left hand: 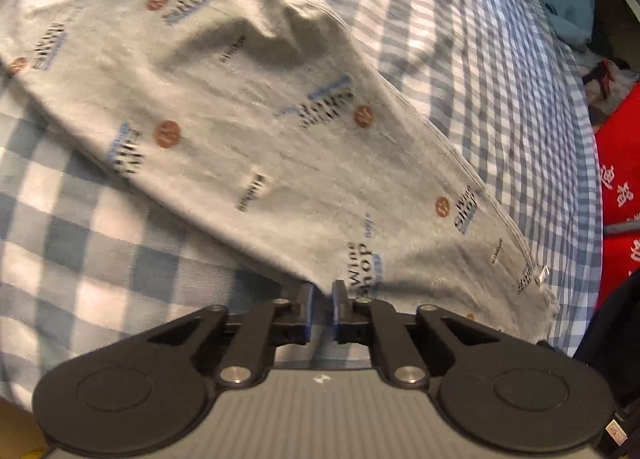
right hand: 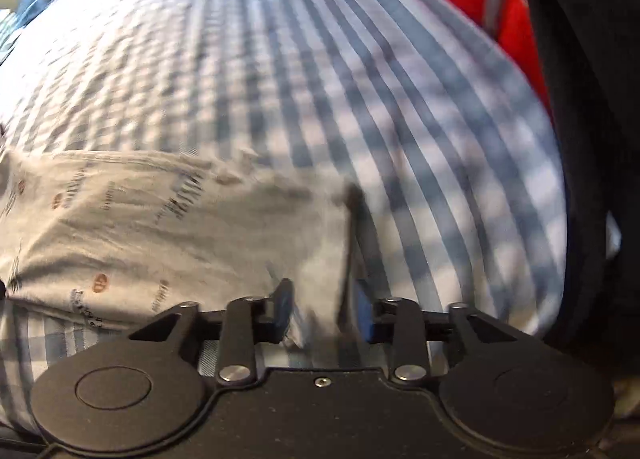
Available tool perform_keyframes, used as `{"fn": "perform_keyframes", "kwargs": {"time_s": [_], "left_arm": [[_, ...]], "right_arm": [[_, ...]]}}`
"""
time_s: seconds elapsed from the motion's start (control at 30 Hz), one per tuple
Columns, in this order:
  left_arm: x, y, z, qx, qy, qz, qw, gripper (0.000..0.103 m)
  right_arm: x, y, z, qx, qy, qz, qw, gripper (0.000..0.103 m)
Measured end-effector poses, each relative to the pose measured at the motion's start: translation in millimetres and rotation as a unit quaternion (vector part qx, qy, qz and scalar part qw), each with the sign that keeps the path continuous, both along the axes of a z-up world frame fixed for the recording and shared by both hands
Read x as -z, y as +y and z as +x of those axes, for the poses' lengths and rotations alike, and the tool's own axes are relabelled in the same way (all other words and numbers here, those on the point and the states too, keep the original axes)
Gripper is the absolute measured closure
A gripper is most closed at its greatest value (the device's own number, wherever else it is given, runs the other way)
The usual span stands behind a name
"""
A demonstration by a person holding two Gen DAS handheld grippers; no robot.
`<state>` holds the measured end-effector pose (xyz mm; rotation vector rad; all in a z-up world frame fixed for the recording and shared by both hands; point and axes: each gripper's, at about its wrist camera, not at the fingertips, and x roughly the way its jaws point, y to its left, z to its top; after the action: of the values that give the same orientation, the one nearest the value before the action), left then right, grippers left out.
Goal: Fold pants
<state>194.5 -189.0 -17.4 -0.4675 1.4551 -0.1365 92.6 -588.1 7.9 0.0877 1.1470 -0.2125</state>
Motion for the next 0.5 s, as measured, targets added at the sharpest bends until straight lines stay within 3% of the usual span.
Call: {"fn": "perform_keyframes", "kwargs": {"time_s": [0.07,0.13,0.3,0.4,0.5], "left_arm": [[-6.3,12.6,-2.1,-0.006,-0.007,0.008,0.9999,0.078],[-12.9,27.6,-1.5,-0.012,-0.017,0.024,0.9995,0.054],[-29.5,94.3,21.8,-0.042,-0.064,0.107,0.9913,0.037],[-33.1,151.7,44.1,-0.076,-0.071,0.146,0.9838,0.033],[-36.3,214.3,65.4,-0.104,-0.082,0.165,0.9774,0.033]], "right_arm": [[-2.5,19.6,9.8,-0.026,-0.020,0.000,0.999,0.042],[0.8,42.0,21.0,-0.051,-0.031,0.018,0.998,0.037],[15.8,100.9,44.5,-0.098,-0.036,0.084,0.991,0.026],[26.5,136.6,56.4,-0.128,-0.015,0.079,0.989,0.025],[35.9,154.7,62.2,-0.110,0.019,0.045,0.993,0.019]]}}
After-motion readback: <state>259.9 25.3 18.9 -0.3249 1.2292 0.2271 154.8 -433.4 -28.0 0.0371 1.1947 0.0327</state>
